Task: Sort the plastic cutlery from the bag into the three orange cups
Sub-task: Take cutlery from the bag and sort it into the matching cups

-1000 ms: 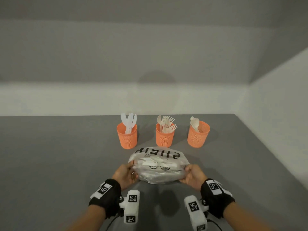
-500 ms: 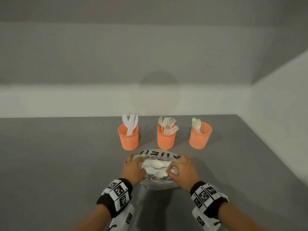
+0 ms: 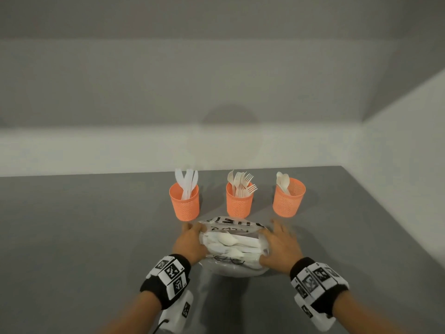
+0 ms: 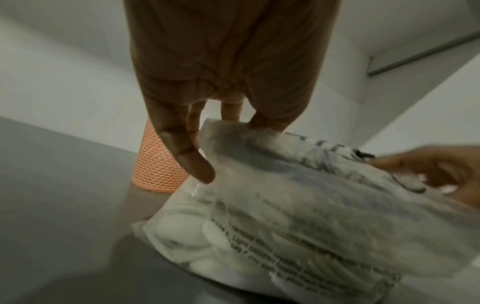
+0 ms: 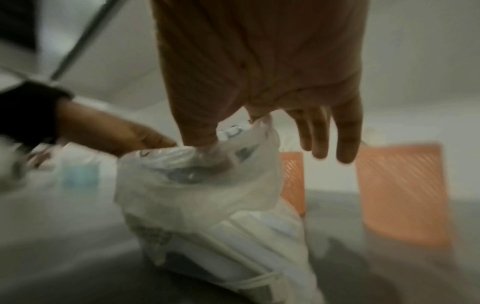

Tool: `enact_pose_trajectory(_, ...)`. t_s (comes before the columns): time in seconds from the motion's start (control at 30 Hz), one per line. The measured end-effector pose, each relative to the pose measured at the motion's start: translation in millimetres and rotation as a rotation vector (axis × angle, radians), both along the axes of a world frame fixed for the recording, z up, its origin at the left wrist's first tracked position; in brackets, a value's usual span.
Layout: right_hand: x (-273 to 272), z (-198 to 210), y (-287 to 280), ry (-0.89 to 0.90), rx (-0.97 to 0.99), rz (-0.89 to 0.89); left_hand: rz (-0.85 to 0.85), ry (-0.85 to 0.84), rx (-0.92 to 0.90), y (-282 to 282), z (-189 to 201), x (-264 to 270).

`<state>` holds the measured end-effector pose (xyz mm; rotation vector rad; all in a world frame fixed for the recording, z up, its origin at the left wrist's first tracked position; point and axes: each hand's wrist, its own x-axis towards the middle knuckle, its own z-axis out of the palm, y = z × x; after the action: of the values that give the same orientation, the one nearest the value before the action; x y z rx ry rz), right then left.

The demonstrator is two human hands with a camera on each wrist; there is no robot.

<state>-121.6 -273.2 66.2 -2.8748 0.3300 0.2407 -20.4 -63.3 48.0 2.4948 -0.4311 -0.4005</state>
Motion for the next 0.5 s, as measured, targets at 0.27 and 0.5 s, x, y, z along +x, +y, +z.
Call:
enact_pose_trajectory(0.27, 29.0, -7.2, 42.7, -0.127, -0.133, 0.276, -0.035, 0.06, 0.091, 7.0, 1.3, 0.0)
enact_pose_trajectory(0.5, 71.4, -15.9, 29.8, 0.28, 0.066, 0.186, -0.113, 0.017, 0.033, 0.9, 1.7, -4.2)
